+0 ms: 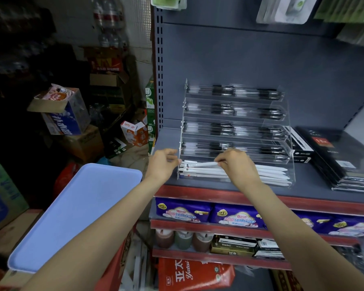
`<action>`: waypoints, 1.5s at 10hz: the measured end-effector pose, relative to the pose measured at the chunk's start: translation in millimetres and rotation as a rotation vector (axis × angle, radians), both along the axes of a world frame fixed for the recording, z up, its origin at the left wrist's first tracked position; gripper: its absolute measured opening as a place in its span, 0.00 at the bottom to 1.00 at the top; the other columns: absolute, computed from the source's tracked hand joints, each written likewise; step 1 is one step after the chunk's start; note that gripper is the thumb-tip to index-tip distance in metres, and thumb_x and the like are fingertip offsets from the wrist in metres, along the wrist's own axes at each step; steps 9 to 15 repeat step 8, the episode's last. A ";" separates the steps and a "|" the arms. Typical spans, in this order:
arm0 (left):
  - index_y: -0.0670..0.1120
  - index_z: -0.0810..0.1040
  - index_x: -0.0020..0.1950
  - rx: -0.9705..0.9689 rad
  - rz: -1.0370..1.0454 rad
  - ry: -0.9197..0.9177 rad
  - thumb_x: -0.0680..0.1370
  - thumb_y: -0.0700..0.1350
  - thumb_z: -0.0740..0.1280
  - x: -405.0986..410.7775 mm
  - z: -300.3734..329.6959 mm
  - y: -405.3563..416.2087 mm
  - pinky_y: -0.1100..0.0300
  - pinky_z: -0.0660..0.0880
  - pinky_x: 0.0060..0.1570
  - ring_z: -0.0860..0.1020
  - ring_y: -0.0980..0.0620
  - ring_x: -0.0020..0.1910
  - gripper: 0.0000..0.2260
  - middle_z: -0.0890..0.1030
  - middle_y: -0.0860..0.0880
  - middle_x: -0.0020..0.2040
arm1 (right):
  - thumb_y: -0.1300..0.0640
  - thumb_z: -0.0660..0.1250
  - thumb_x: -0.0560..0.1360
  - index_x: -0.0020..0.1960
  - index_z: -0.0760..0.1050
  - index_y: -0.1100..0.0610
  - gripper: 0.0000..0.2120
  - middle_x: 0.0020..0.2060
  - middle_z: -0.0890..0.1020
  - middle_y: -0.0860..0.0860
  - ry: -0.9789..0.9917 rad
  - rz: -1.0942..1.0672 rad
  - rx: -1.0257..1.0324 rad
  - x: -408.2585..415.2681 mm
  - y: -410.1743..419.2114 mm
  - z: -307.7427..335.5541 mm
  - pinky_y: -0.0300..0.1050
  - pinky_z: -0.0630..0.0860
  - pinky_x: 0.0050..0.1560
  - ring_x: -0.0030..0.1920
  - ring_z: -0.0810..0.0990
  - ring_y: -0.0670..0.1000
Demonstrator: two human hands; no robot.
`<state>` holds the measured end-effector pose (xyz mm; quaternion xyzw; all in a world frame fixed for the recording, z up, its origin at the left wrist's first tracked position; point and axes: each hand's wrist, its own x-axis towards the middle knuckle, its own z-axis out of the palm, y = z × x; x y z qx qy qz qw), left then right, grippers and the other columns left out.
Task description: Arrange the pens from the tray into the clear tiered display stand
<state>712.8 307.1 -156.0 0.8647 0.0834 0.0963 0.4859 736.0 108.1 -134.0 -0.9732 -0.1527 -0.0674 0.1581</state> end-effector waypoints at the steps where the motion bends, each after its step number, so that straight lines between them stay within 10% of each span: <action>1: 0.40 0.76 0.63 0.014 0.000 -0.005 0.75 0.40 0.70 2.4 0.8 -1.5 0.59 0.74 0.52 0.78 0.48 0.54 0.17 0.81 0.42 0.56 | 0.60 0.62 0.78 0.55 0.80 0.56 0.10 0.55 0.81 0.53 0.023 0.000 -0.021 0.8 -0.4 2.7 0.47 0.74 0.51 0.55 0.78 0.56; 15: 0.39 0.80 0.52 -0.007 -0.005 0.001 0.74 0.38 0.69 5.5 5.3 4.8 0.55 0.80 0.48 0.83 0.47 0.39 0.07 0.84 0.41 0.46 | 0.62 0.63 0.77 0.54 0.81 0.57 0.10 0.54 0.80 0.55 0.097 0.036 0.072 4.3 20.7 -5.9 0.51 0.76 0.55 0.53 0.79 0.56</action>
